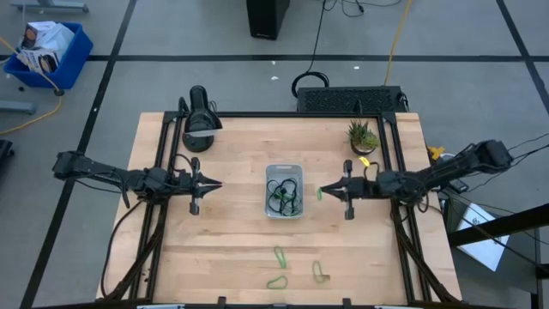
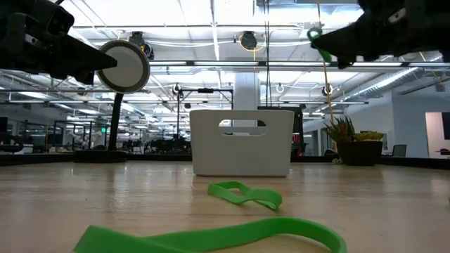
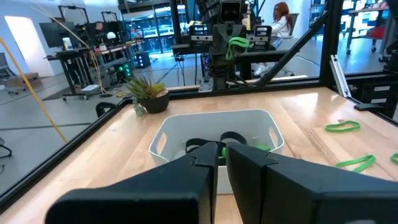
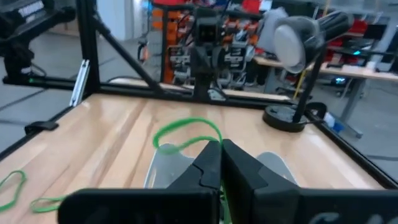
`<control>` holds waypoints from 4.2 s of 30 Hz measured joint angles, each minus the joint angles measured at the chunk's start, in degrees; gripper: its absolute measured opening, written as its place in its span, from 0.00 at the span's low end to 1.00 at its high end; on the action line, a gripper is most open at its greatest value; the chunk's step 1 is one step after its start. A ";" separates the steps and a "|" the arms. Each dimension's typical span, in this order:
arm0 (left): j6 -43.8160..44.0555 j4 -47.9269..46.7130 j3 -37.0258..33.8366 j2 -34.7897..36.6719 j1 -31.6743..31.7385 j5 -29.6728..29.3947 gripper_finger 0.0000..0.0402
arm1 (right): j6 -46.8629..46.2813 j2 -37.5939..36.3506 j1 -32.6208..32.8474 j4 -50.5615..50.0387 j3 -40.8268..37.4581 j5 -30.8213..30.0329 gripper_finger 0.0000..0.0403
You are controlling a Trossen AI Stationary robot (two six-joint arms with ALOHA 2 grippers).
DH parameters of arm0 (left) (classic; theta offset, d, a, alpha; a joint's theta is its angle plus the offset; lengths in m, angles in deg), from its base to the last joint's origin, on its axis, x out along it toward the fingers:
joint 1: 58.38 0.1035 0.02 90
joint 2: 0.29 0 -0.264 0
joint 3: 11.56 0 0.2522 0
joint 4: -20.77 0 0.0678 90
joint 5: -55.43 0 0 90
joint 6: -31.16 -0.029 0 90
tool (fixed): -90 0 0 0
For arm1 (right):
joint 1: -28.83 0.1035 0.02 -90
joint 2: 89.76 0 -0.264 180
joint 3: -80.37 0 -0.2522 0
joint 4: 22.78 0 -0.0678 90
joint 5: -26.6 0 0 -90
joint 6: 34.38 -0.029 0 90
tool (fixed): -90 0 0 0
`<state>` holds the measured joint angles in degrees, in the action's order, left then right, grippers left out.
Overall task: Pick and place rubber bands into bin
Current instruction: Put the green rubber band into the gray bin
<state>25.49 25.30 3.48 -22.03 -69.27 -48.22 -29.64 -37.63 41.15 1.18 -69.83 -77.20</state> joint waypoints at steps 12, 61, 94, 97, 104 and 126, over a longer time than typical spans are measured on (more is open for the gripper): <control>-0.07 0.88 0.00 0.00 0.00 0.00 0.10 | 0.14 20.65 -9.37 -20.51 22.45 15.02 0.00; -0.04 -0.15 -0.02 0.00 0.00 0.04 0.10 | -5.22 44.82 -11.27 -45.16 45.83 15.31 0.57; 1.73 -1.18 -0.07 0.01 0.00 0.04 0.10 | -5.11 31.92 16.92 -59.37 50.86 1.61 0.32; 1.70 -1.23 -0.07 0.00 0.00 0.06 0.10 | -3.41 29.71 15.12 -57.55 49.99 2.12 0.20; 1.49 -1.69 -0.07 0.02 -0.01 0.05 0.10 | 0.47 16.27 10.12 -50.04 41.04 3.39 0.03; 0.99 -1.84 -0.07 0.00 0.00 0.02 0.10 | -2.21 -24.48 6.55 -24.31 0.23 -5.60 0.00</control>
<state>26.48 23.46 3.41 -22.03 -69.27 -48.20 -31.85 -62.11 47.70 -23.13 -69.61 -82.80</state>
